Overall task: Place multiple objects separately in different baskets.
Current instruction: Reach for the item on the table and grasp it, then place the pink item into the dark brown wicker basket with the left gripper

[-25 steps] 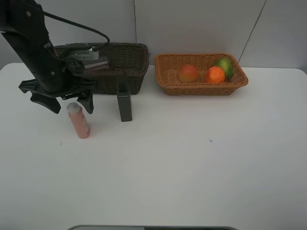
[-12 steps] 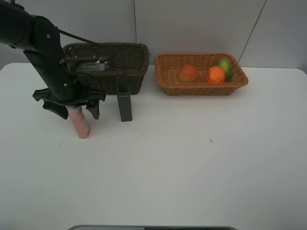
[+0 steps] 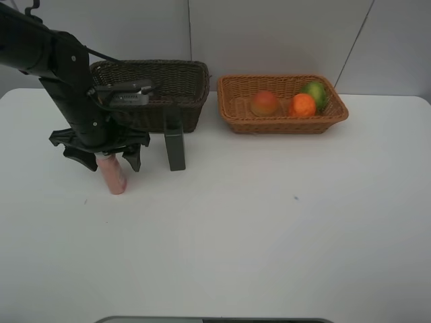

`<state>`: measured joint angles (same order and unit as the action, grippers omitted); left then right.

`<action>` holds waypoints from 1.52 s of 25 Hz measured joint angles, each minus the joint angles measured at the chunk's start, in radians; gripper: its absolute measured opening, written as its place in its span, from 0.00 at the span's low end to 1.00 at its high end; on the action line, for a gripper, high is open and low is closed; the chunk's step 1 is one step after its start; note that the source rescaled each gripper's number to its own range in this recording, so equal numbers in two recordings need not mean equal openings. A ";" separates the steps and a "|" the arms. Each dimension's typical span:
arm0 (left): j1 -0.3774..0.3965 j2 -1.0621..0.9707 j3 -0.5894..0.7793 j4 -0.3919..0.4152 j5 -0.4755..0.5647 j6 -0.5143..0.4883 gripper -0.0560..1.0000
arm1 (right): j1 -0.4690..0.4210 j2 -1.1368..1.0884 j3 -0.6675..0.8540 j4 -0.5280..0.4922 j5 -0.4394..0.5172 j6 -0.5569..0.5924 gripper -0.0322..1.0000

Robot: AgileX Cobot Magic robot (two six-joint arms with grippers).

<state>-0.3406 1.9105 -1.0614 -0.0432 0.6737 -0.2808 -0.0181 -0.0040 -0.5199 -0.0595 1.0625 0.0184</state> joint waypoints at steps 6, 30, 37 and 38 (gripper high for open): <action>0.000 0.000 0.000 0.004 0.005 0.000 0.05 | 0.000 0.000 0.000 0.000 0.000 0.000 0.90; 0.000 -0.013 -0.006 0.009 0.015 0.000 0.06 | 0.000 0.000 0.000 0.000 0.000 0.000 0.90; 0.000 -0.107 -0.164 0.060 0.135 0.000 0.06 | 0.000 0.000 0.000 0.000 0.000 0.000 0.90; 0.000 -0.109 -0.202 0.069 0.156 0.000 0.06 | 0.000 0.000 0.000 0.000 0.000 0.000 0.90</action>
<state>-0.3406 1.8015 -1.2638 0.0256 0.8296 -0.2808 -0.0181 -0.0040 -0.5199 -0.0595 1.0625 0.0184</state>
